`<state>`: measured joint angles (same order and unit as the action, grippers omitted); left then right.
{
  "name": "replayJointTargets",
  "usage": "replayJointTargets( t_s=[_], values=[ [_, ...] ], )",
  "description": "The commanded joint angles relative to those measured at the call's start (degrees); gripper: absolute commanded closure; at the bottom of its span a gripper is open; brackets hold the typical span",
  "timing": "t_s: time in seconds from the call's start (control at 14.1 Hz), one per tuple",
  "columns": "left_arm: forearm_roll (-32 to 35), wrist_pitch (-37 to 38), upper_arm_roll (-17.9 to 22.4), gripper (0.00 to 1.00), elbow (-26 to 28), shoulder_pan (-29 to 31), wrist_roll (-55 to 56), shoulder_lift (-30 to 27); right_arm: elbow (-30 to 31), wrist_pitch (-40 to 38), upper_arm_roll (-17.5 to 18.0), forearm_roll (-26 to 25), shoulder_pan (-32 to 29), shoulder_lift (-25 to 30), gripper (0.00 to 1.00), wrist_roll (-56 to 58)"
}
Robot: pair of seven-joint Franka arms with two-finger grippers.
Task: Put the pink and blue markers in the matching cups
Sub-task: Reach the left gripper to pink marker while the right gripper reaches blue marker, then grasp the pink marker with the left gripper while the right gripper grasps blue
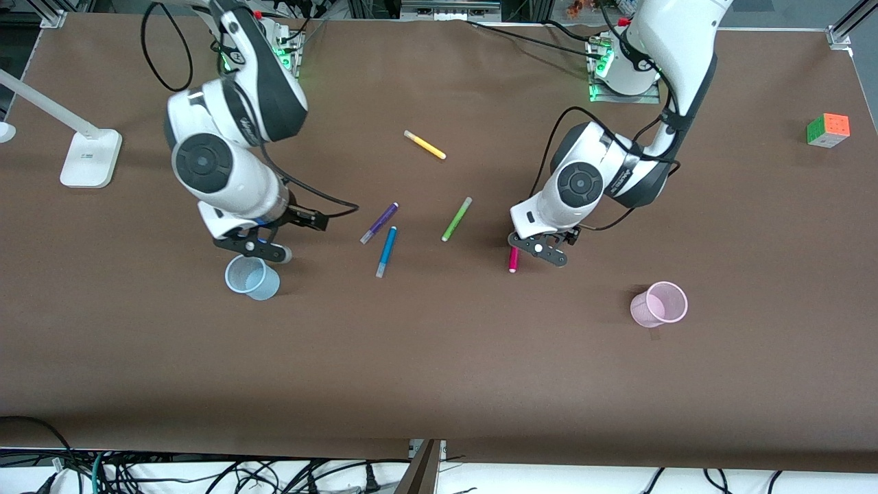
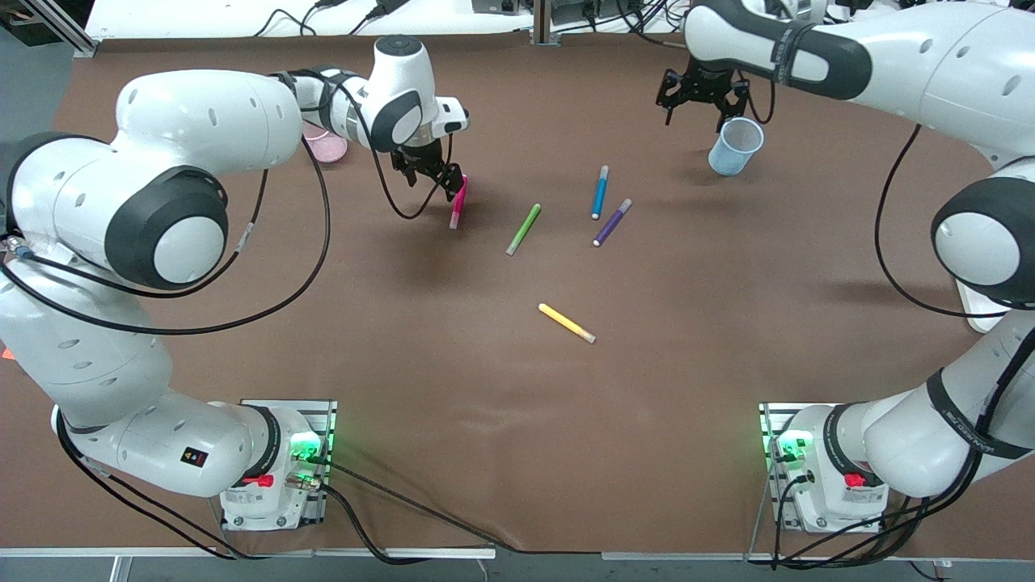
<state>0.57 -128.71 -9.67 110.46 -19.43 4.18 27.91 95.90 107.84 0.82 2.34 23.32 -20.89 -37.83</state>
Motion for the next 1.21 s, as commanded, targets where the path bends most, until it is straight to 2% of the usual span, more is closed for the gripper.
replayJointTargets(
  t_s=[0.0, 0.35, 0.43, 0.71, 0.78, 0.92, 1.14],
  values=[
    [1.4, -3.7, 0.7, 0.0, 0.0, -2.2, 0.8, 2.6, -1.5, 2.8, -0.2, 2.0, 1.3, -3.0, 0.0, -0.7],
    [3.4, -6.3, 0.9, 0.0, 0.2, -5.0, 7.5, 4.7, -3.5, 9.2, -0.2, 2.3, 4.7, -9.8, 0.0, -0.3],
    [4.3, -6.3, 0.9, 0.03, 0.3, -5.0, 7.6, 4.7, -3.7, 11.5, -0.3, 2.3, 5.8, -10.9, 0.0, -0.3],
    [7.2, -6.6, 0.8, 0.54, 0.3, -5.1, 7.7, 5.5, -4.0, 17.0, -0.2, 2.4, 7.2, -14.3, 0.0, -1.4],
    [7.2, -6.5, 0.8, 0.64, 0.2, -5.1, 7.7, 5.5, -4.0, 17.5, -0.2, 2.4, 7.5, -15.0, 0.01, -1.5],
    [7.2, -6.5, 0.7, 0.73, 0.2, -5.2, 7.8, 5.6, -4.0, 19.5, -0.2, 2.5, 8.1, -16.3, 0.01, -1.6],
    [7.2, -6.5, 0.8, 0.79, 0.1, -5.5, 7.8, 5.9, -5.6, 21.3, -0.2, 2.3, 9.0, -19.3, 0.01, -2.5]
  ],
)
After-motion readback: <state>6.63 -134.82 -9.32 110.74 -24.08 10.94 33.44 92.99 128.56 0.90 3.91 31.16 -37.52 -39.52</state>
